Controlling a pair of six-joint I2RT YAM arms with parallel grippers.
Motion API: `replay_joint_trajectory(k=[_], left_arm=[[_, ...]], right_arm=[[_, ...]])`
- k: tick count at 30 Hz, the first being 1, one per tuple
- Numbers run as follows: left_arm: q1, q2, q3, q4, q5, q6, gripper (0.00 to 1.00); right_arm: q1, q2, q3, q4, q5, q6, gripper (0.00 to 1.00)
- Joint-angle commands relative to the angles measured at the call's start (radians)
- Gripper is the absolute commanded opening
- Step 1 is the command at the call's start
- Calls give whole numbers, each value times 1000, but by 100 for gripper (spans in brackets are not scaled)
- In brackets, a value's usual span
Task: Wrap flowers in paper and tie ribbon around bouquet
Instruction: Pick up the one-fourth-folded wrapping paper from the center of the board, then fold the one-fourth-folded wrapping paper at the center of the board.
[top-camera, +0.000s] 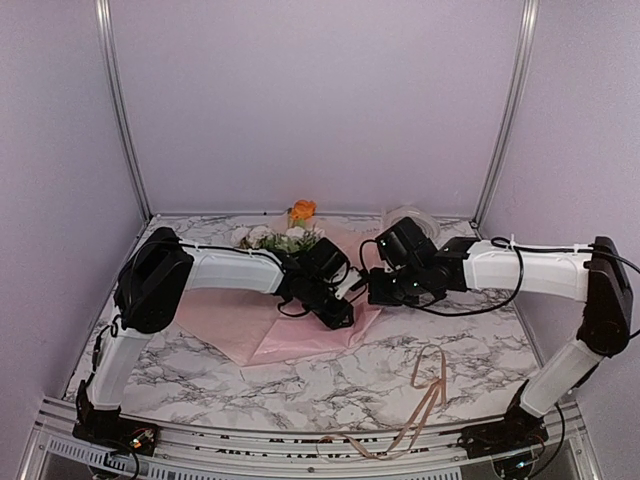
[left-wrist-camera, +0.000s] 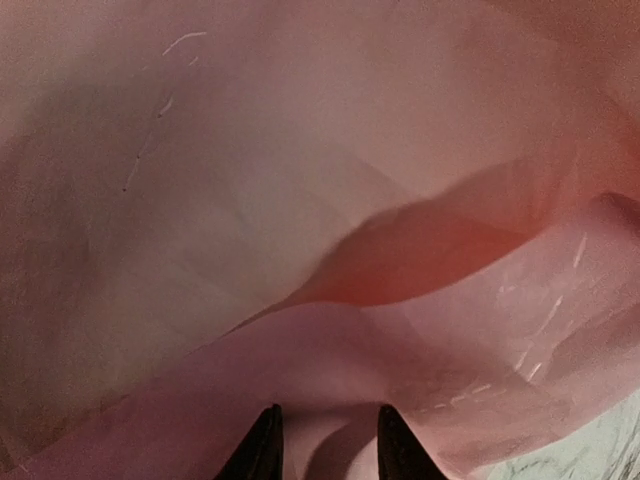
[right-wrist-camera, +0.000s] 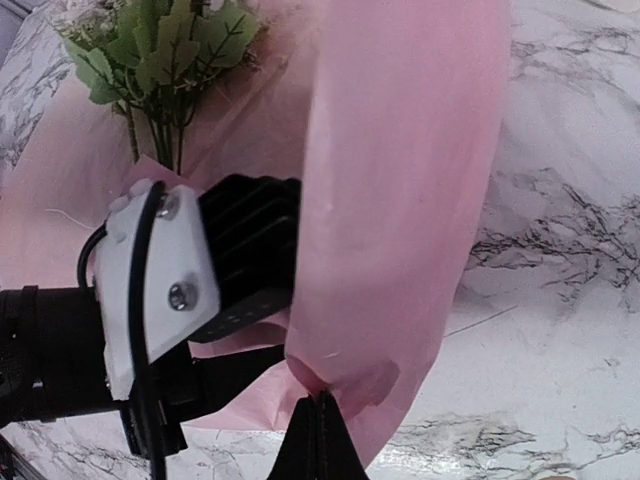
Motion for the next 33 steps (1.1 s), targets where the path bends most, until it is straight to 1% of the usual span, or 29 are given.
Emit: replay_joint_trajectory(k=[1, 9, 11, 12, 13, 15, 21, 28, 30, 31, 33], left_arm=[[45, 51, -78, -11, 18, -72, 33], [87, -15, -237, 253, 172, -191, 33], [95, -51, -292, 373, 211, -220, 33], [98, -69, -317, 401, 227, -230, 33], [101, -89, -339, 465, 239, -238, 34], [104, -123, -363, 506, 261, -243, 36], [110, -202, -377, 530, 304, -240, 40], [129, -311, -431, 525, 272, -310, 43], [143, -353, -451, 465, 249, -329, 43], [145, -377, -462, 406, 229, -326, 44], [146, -425, -505, 309, 176, -299, 48]], right_arm=[[49, -28, 5, 109, -15, -127, 0], [53, -76, -127, 318, -222, -237, 0], [54, -78, -169, 367, -245, -253, 0], [54, -72, -181, 378, -248, -251, 0], [54, -62, -186, 381, -249, -251, 0], [54, -42, -188, 382, -260, -259, 0], [54, 29, -199, 435, -262, -288, 0], [54, 97, -204, 448, -250, -292, 0], [52, 109, -201, 449, -251, -293, 0], [52, 116, -198, 448, -252, -296, 0], [52, 127, -197, 450, -254, -299, 0]])
